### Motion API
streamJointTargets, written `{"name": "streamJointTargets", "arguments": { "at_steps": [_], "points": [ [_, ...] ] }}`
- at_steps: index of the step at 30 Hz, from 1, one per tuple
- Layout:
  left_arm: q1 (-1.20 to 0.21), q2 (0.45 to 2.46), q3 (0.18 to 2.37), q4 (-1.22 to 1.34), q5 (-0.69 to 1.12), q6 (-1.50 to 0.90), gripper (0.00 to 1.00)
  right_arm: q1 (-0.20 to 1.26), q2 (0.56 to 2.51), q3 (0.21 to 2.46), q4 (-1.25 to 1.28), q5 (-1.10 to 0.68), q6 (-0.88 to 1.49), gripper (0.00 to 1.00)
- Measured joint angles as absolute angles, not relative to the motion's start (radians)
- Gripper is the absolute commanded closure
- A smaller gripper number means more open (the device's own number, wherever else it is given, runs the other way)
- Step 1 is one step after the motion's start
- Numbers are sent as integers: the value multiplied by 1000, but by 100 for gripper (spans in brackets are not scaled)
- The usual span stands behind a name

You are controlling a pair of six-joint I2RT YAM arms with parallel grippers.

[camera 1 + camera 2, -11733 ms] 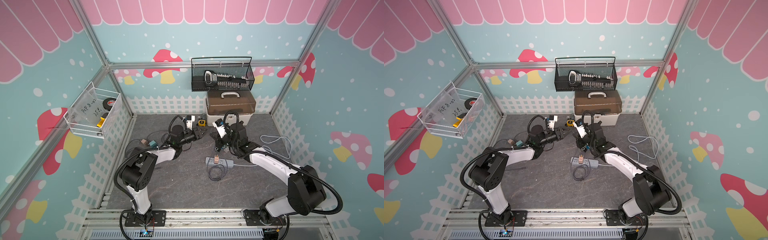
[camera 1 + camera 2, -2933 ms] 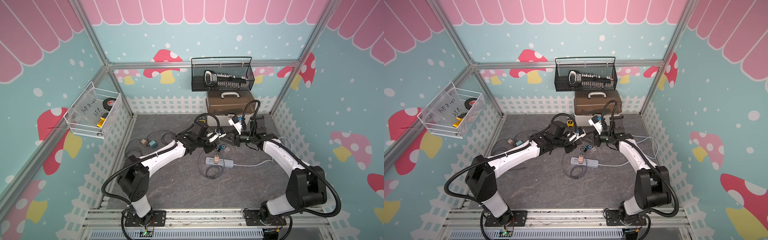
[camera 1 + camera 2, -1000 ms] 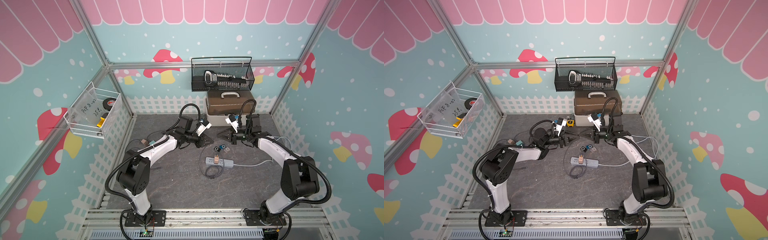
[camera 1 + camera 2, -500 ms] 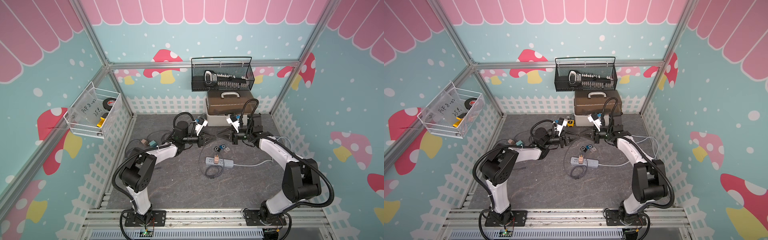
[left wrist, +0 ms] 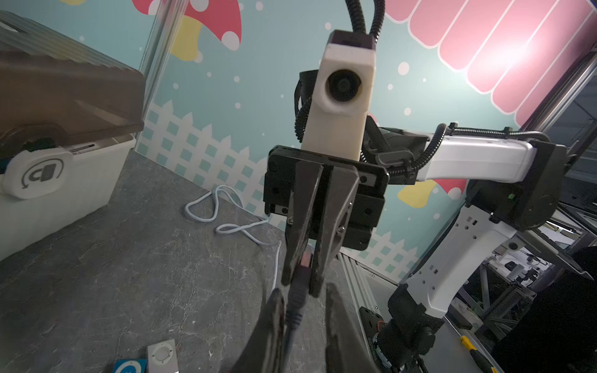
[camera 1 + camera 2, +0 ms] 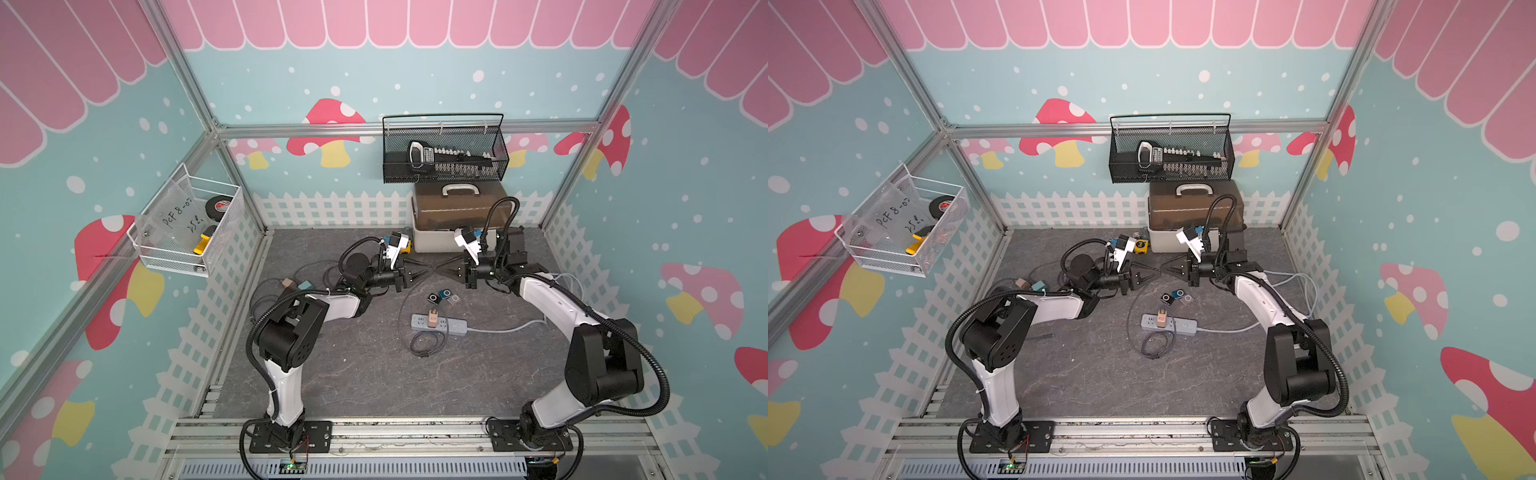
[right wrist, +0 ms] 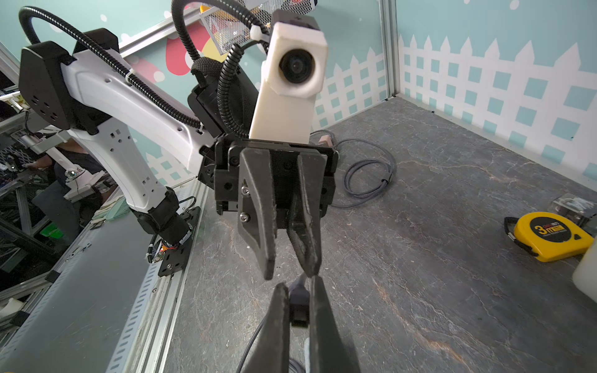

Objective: Charge mp3
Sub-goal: Adjust the charging cable at the center of the board.

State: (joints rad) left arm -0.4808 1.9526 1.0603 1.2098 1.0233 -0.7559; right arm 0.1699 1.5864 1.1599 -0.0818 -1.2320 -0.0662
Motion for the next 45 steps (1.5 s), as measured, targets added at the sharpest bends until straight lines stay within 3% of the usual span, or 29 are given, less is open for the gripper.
{"name": "streamJointTargets", "arguments": {
  "at_steps": [16, 25, 31, 35, 39, 45],
  "points": [
    [-506, 1961, 1055, 1194, 1026, -732, 74, 164, 1586, 1174, -81, -1269, -21, 99],
    [-513, 1962, 1068, 1170, 1026, -718, 85, 164, 1586, 1174, -81, -1282, -7, 100],
    [-514, 1964, 1075, 1170, 1033, -717, 98, 161, 1586, 1175, -80, -1285, 1, 98],
    [-514, 1967, 1080, 1171, 1038, -719, 100, 159, 1586, 1175, -80, -1286, 12, 86],
    [-515, 1967, 1084, 1164, 1040, -720, 100, 159, 1586, 1175, -75, -1256, 27, 62],
    [-510, 1896, 1083, 882, 1022, -550, 100, 154, 1551, 1171, -78, -1147, 5, 49]
  ]
}}
